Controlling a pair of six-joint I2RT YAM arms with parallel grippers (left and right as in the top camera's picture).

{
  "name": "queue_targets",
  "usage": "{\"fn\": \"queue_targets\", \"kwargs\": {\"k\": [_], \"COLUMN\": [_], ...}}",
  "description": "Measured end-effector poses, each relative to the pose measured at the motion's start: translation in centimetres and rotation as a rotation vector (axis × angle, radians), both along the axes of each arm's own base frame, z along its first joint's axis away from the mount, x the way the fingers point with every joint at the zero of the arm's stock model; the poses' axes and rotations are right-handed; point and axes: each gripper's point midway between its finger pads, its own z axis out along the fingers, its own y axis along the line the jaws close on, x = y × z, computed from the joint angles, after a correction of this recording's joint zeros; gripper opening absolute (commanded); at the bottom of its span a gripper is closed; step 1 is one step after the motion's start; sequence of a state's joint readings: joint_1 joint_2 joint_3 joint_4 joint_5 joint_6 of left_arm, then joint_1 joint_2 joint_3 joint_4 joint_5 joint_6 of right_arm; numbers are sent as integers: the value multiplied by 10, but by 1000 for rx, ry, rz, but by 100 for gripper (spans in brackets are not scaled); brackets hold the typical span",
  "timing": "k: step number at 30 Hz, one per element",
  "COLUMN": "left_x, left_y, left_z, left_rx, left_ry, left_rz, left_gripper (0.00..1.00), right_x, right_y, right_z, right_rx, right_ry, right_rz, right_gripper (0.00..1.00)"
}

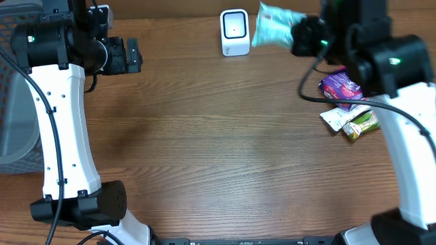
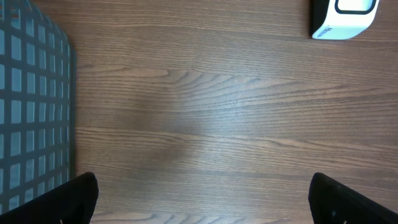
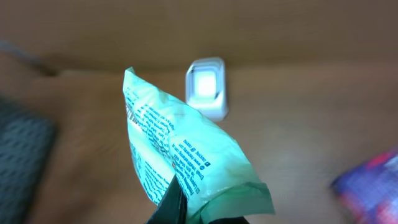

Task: Scan the item barcode
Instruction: 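Hold the wipes pack barcode in front of the white scanner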

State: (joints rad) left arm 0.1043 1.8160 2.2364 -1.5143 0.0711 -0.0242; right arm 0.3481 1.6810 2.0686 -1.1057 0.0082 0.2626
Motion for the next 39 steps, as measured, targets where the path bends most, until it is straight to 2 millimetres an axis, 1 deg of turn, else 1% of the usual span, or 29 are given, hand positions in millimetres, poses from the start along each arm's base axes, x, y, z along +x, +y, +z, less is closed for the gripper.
{"fn": "queue_targets", "kwargs": {"k": [2,3,4,7,8,10,11,13,15,19,20,22,24,26,28,32,34,39], "left_x": [0,0,0,0,0,0,0,0,0,0,0,0,0,0,0,0,0,0], "left_y": [0,0,0,0,0,0,0,0,0,0,0,0,0,0,0,0,0,0], "left_z": [0,0,0,0,0,0,0,0,0,0,0,0,0,0,0,0,0,0], "left_rx": [0,0,0,0,0,0,0,0,0,0,0,0,0,0,0,0,0,0], "left_ry": [0,0,0,0,0,0,0,0,0,0,0,0,0,0,0,0,0,0], "left_rz": [0,0,0,0,0,0,0,0,0,0,0,0,0,0,0,-1,0,0], "left_gripper": [100,99,99,100,100,99,100,100,100,99,100,100,99,100,100,100,100,100], "right_x": [21,33,41,78,87,107,114,127,139,167,171,180,187,195,204,212,215,217], "right_y": [11,16,21,39,43,52,54,55,57,65,66,70,73,73,71,65,65,70], "right_z": [0,-6,-12,-40,-49,-72,-82,-103,-114,-121,-122,-133,-148,-156,-168,-186,-189,-186], "right_rx": [-117,-186,-235,-454,-512,-668,-729,-907,-1029,-1166,-1192,-1259,-1323,-1354,-1386,-1419,-1424,-1415], "right_ry": [-80,-113,-131,-206,-223,-250,-255,-249,-261,-344,-357,-366,-360,-371,-377,-364,-368,-401], "right_rz": [-45,-70,-86,-137,-148,-144,-137,-82,-42,-21,-10,58,152,188,219,259,274,288], "right_gripper": [4,4,4,4,4,4,4,4,4,4,4,4,4,4,4,4,4,4]}}
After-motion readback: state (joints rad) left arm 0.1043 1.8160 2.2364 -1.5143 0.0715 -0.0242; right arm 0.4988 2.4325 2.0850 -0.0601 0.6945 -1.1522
